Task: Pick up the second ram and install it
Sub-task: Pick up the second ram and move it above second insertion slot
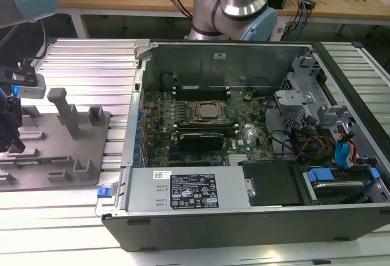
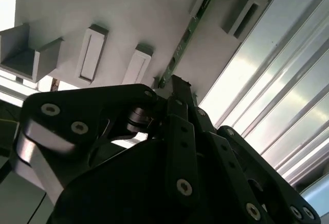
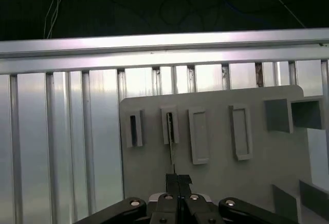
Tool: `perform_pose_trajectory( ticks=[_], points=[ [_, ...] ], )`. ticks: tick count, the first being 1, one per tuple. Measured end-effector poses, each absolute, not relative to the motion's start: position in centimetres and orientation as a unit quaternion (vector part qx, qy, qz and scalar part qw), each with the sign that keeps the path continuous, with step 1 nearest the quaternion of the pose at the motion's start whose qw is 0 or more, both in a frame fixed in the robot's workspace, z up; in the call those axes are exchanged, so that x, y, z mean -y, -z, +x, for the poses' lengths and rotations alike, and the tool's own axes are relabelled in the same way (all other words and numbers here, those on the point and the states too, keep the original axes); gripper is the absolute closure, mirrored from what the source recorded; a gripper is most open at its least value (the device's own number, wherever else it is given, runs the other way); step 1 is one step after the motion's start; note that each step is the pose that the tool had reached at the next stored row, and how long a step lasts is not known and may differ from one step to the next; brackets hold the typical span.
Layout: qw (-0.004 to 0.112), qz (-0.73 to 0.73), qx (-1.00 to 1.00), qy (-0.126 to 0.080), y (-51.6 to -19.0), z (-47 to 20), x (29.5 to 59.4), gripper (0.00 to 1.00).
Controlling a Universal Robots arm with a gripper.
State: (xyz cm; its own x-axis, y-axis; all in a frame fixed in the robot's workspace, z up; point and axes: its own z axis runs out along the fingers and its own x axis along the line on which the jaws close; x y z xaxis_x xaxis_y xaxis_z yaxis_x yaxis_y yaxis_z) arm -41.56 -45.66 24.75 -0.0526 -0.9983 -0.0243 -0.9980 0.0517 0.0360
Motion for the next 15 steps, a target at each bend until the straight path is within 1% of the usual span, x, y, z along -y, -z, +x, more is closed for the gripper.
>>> perform_pose_trajectory(
  ticks=[4, 8, 9, 10, 11, 15],
  points=[
    [0.003, 0.689, 0.725, 0.021, -23.7, -41.6, 46.0, 0.92],
    [0.004, 0.689, 0.725, 0.021, -23.5, -41.6, 46.0, 0.92],
    [0.004, 0.689, 0.725, 0.021, -23.5, -41.6, 46.0, 0.86],
    [0.004, 0.689, 0.725, 0.021, -23.5, -41.6, 46.0, 0.73],
    [0.003, 0.689, 0.724, 0.021, -23.5, -41.6, 46.0, 0.66],
    [0.004, 0.707, 0.707, 0.021, -22.7, -41.6, 46.0, 0.66]
  ],
)
